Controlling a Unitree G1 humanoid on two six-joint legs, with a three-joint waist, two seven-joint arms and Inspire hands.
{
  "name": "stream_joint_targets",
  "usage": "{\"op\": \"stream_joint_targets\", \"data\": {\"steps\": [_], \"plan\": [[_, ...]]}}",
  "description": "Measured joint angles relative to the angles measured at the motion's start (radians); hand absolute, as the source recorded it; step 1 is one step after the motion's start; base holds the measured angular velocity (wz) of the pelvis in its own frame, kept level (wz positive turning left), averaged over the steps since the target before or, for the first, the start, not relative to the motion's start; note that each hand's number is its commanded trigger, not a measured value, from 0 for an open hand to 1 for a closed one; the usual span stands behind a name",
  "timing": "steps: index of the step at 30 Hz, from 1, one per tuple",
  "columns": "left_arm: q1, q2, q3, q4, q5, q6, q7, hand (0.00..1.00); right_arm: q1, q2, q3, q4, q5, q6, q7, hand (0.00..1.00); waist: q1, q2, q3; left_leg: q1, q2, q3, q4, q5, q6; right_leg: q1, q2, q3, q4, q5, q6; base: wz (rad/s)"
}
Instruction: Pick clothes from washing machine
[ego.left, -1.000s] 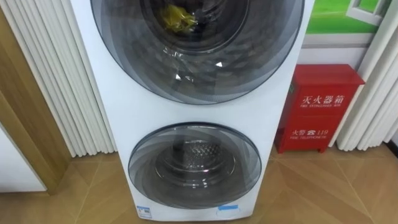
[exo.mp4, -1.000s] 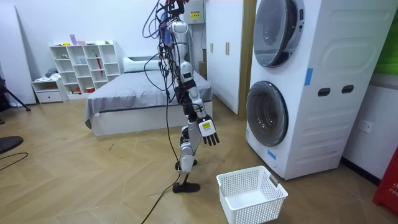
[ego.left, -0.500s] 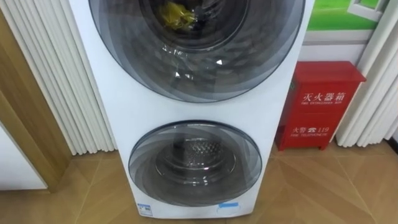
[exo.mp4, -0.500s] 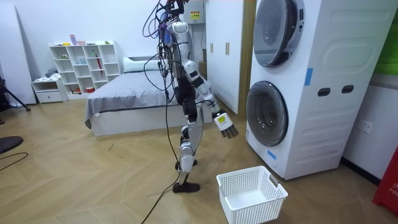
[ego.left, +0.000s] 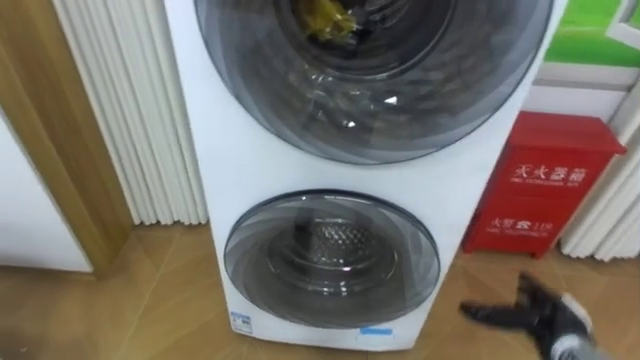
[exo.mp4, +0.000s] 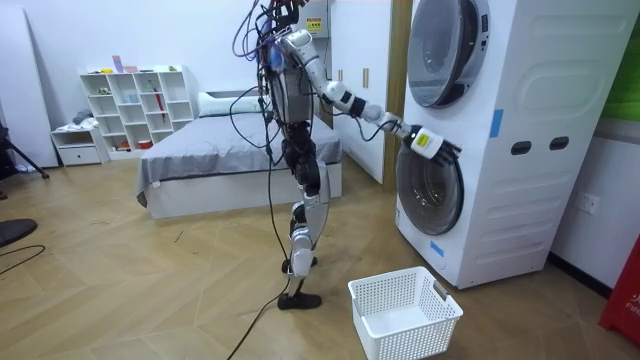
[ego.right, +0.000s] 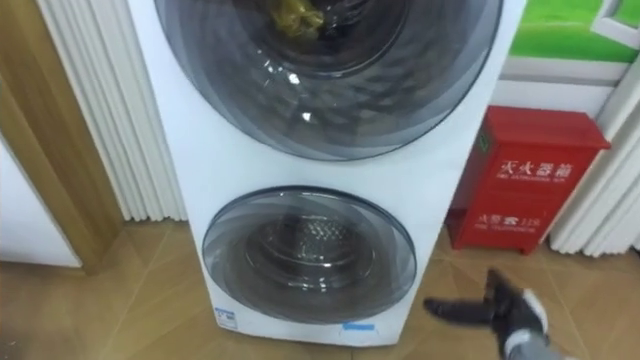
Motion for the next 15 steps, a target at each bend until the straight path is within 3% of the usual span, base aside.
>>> {"op": "stream_joint_targets", "data": {"steps": [5,15], "plan": [[-0.003,0.018,0.003,-0.014,0.001,0.012,-0.001,0.00,-0.131,-0.032,0.003,-0.009,0.035,0.000,-0.022,0.00,0.027,-0.017,0.0061,-0.005,-0.001,-0.004,0.001,0.000,0.000,-0.003,0.000,-0.004,0.000,0.000,0.000,0.01],[0.002,0.028,-0.001,-0.036,0.000,0.045,-0.001,0.00,-0.252,-0.127,0.013,-0.110,0.073,0.010,-0.050,0.00,0.049,-0.028,0.0006,-0.031,-0.004,-0.028,0.010,0.001,0.000,-0.018,0.000,-0.029,0.003,0.000,0.000,0.07]]}}
